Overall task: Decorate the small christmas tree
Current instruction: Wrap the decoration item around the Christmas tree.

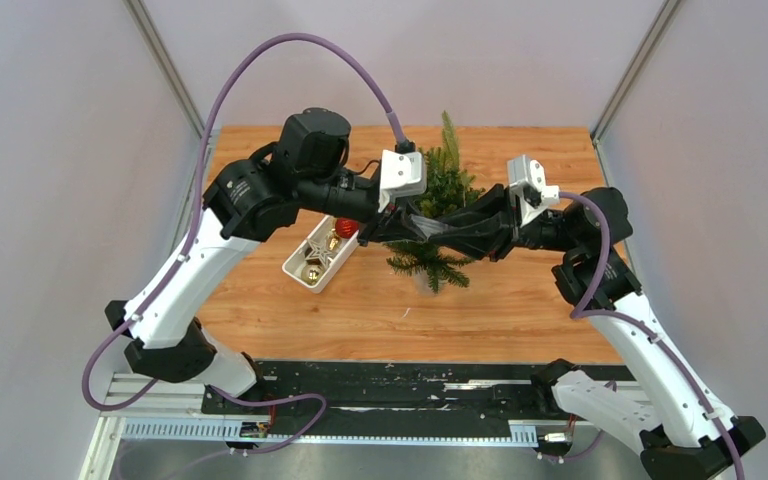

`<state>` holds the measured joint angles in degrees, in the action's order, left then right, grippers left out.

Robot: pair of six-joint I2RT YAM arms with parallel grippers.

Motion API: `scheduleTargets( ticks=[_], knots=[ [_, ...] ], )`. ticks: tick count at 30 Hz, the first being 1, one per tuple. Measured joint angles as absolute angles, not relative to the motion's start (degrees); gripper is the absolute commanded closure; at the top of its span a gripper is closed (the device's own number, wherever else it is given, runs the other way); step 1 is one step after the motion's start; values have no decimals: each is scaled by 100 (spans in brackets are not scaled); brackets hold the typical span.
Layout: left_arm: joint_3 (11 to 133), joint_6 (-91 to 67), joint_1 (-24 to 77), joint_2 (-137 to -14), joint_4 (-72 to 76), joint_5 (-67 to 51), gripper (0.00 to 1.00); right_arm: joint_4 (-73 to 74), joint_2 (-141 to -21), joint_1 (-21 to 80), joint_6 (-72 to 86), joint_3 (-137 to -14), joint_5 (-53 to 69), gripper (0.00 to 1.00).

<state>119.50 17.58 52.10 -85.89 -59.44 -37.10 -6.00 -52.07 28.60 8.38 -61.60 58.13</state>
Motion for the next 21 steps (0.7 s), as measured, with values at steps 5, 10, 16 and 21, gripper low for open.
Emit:
scheduleTargets(
  ticks=[5,10,16,21],
  knots=[
    [11942,1645,5190,-8571,-5966,-3603,100,-381,-5280,2882,720,-6263,5730,58],
    [11832,1481,5212,-8490,-5957,-3520,100,14,-5273,2923,567,-6479,5518,0],
    [11594,1417,5212,-8289,-6108,-3336,100,513,-5229,2923,593,-7054,4873,0],
    [11406,1490,5210,-8077,-6357,-3529,100,777,-5188,2926,947,-7498,3671,0]
  ],
)
